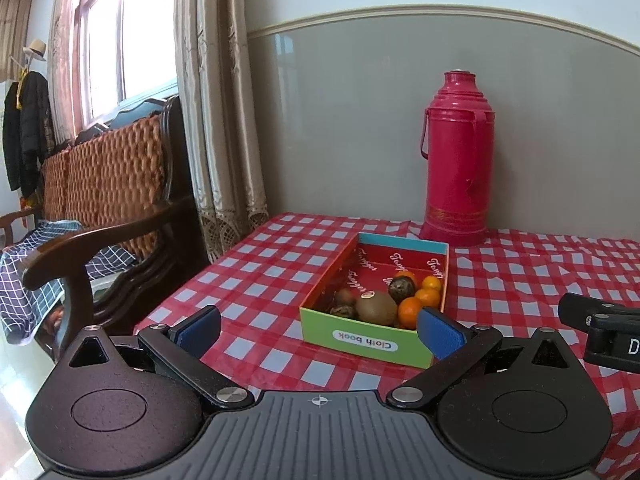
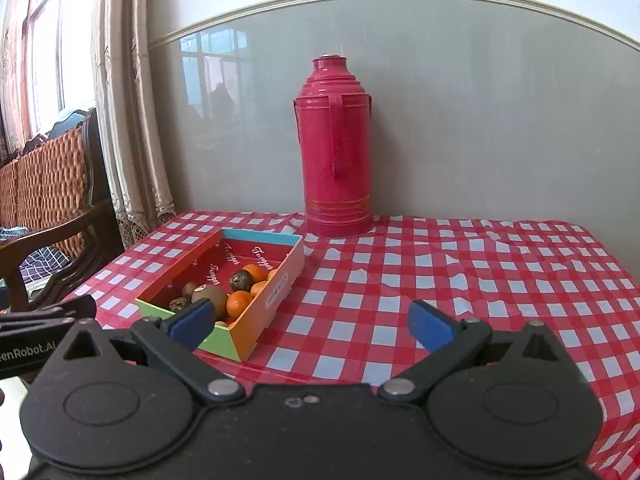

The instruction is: Organize fruits

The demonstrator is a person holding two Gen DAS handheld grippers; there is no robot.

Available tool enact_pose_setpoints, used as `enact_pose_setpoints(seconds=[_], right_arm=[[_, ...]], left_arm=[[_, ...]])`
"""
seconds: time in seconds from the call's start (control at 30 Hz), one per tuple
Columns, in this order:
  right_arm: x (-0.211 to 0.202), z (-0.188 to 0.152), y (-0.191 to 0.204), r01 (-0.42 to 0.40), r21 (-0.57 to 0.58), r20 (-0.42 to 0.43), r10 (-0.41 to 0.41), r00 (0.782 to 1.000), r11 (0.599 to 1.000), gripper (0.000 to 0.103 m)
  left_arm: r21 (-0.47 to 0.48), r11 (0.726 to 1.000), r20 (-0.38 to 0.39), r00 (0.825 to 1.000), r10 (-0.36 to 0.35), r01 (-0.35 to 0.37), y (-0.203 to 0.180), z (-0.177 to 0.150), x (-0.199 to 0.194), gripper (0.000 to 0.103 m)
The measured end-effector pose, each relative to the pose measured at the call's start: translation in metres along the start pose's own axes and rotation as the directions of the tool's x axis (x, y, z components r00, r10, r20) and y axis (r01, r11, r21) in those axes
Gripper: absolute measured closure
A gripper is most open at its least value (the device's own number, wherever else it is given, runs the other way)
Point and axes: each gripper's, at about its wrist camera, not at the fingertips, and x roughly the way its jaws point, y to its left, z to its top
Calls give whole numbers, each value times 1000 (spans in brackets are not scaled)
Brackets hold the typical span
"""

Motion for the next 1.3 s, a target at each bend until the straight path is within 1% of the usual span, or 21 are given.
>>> enact_pose_setpoints(seconds=[0.23,0.57,0.87,1.3], right_arm=[[1,0,6,-11,-12,1,11,1000,1000,6],[1,-1,5,-24,-4,-5,24,1000,1000,6],[2,-3,8,-36,-15,-10,36,999,999,6],[2,-2,8,-31,-13,-4,31,1000,999,6]], left_arm=[[-13,1000,-6,1000,-6,6,3,3,0,0],[-29,1000,0,1000,-5,5,4,3,-1,0],[-20,999,-1,999,-35,35,1,3,0,0],[-22,999,1,999,-36,36,1,3,1,0]])
